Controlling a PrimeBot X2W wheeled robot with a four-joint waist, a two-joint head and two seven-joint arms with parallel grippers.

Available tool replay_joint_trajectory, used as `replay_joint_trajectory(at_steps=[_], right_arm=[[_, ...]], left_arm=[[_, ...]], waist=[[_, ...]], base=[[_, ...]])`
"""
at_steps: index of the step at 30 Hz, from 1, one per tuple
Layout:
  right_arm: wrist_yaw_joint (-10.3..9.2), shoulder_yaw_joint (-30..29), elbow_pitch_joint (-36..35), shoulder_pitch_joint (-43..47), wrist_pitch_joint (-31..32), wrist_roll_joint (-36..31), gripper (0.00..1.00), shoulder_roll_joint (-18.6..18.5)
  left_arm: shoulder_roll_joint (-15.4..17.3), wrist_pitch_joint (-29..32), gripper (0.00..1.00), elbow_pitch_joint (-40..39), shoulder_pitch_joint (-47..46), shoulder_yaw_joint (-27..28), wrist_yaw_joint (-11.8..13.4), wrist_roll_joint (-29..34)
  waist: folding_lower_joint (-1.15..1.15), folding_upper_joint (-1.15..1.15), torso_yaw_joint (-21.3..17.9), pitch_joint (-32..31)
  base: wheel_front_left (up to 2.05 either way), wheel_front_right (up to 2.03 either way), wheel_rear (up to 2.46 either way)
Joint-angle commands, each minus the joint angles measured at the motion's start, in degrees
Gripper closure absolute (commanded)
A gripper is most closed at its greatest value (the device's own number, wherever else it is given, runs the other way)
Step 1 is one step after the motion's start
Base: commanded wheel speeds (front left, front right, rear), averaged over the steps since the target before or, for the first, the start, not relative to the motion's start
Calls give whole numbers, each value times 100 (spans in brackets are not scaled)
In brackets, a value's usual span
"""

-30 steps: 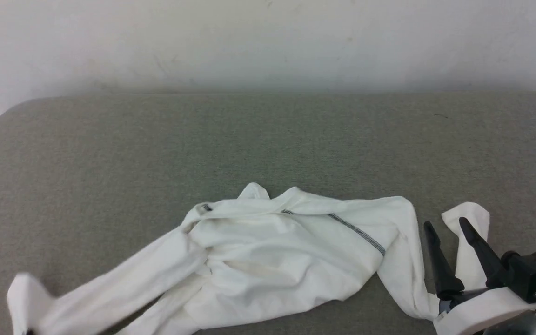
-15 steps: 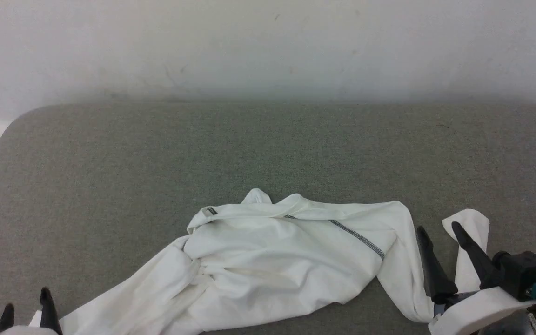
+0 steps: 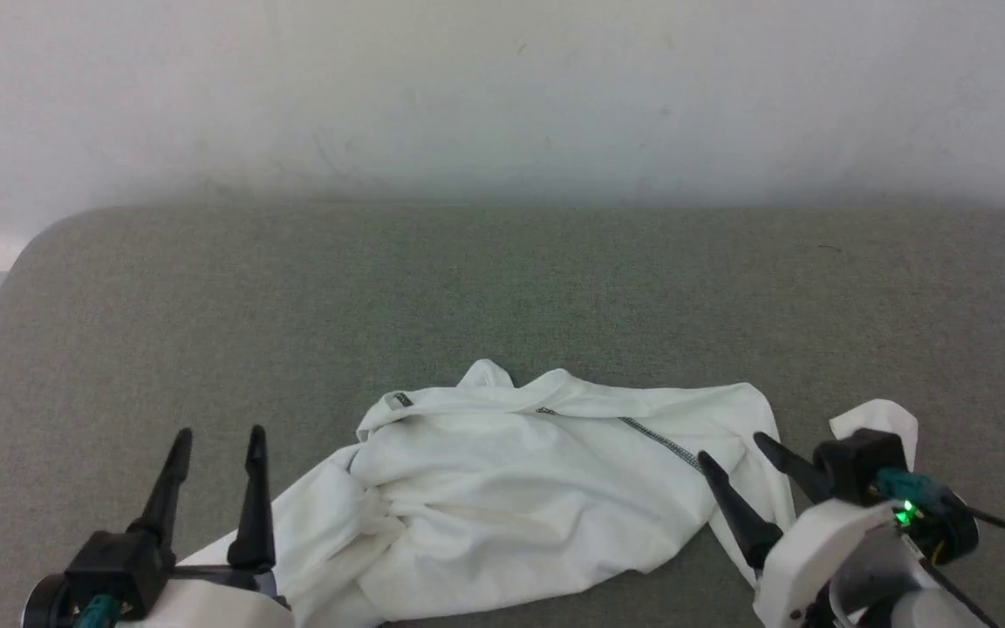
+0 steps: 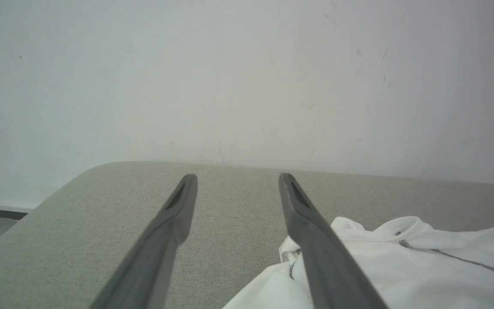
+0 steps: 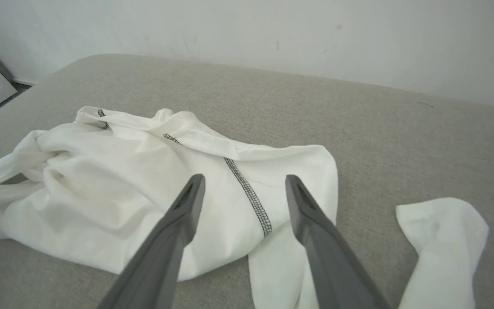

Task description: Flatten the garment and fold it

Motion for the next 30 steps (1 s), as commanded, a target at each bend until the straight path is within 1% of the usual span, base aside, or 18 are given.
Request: replay_joint_trajectory(at_steps=[1, 6, 11, 17, 18, 19, 20, 22, 25, 30], right_arm=[[-5, 211, 212, -416, 46, 161, 0, -114], [-5, 926, 946, -1365, 241, 554, 0, -441], [-5, 1668, 1754, -2332, 386, 933, 0, -723], [-5, 2590, 2651, -3257, 672, 1527, 0, -952], [-5, 2706, 2786, -3372, 732, 1654, 45, -982], [-5, 2821, 2898, -3492, 773, 1765, 83, -1026], [-5, 2904, 2988, -3609, 771, 1866, 100, -1074], [-5, 3000, 3153, -3851, 689, 2037, 100, -1175], [-5, 2976, 3312, -4086, 567, 2218, 100, -1253], [-5, 2612, 3873, -4697, 405, 2638, 100, -1464]], left_arm=[[-8, -86, 0, 39, -191, -117, -118, 140], [-110, -142, 0, 187, -370, -327, -280, 256], [-279, -161, 0, 339, -605, -455, -338, 301], [-475, -172, 0, 510, -838, -528, -411, 329], [-504, -172, 0, 530, -870, -532, -426, 335], [-534, -173, 0, 542, -903, -531, -442, 346], [-563, -173, 0, 551, -935, -530, -461, 357], [-605, -174, 0, 576, -988, -515, -504, 384], [-637, -174, 0, 595, -1040, -474, -547, 404], [-745, -175, 0, 584, -1126, -395, -607, 521]], waist=[[1, 0, 119, 110], [1, 0, 386, 318], [1, 0, 693, 555], [1, 0, 938, 792], [1, 0, 971, 819], [1, 0, 1006, 845], [1, 0, 1040, 869], [1, 0, 1096, 914], [1, 0, 1140, 966], [1, 0, 1199, 1147]], base=[[0, 0, 0], [0, 0, 0], [0, 0, 0], [0, 0, 0], [0, 0, 0], [0, 0, 0], [0, 0, 0], [0, 0, 0], [0, 0, 0], [0, 0, 0]])
